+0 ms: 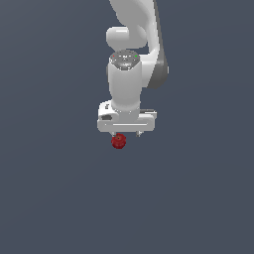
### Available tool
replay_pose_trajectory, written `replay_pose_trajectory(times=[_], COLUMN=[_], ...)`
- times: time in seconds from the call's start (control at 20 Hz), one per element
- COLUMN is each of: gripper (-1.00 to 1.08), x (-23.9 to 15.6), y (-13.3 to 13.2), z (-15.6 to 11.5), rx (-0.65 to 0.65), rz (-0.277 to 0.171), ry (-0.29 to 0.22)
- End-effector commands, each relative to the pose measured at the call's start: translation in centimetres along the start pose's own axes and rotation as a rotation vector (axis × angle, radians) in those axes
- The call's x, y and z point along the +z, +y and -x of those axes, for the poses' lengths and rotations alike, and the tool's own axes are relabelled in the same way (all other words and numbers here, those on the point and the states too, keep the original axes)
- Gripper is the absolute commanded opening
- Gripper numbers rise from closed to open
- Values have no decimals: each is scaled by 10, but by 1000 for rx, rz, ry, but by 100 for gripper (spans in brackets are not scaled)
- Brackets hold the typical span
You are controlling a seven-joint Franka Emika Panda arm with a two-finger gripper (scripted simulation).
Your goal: Pick up the object and move it to a goal position.
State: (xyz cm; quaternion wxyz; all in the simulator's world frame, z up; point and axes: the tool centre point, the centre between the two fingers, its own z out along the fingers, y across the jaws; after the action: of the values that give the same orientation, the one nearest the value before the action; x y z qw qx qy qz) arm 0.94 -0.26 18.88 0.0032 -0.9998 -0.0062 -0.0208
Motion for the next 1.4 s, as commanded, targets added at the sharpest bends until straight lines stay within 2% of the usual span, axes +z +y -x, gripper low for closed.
replay_pose_trajectory(times=[0.0,0.35,0.9,1.35], gripper=[100,100,100,100], x=[4,29,80,89], y=[1,11,35,39], z=[2,17,59,67], rx=[13,117,356,398], rz=[0,0,11,14], ry=[-2,-13,-36,-40])
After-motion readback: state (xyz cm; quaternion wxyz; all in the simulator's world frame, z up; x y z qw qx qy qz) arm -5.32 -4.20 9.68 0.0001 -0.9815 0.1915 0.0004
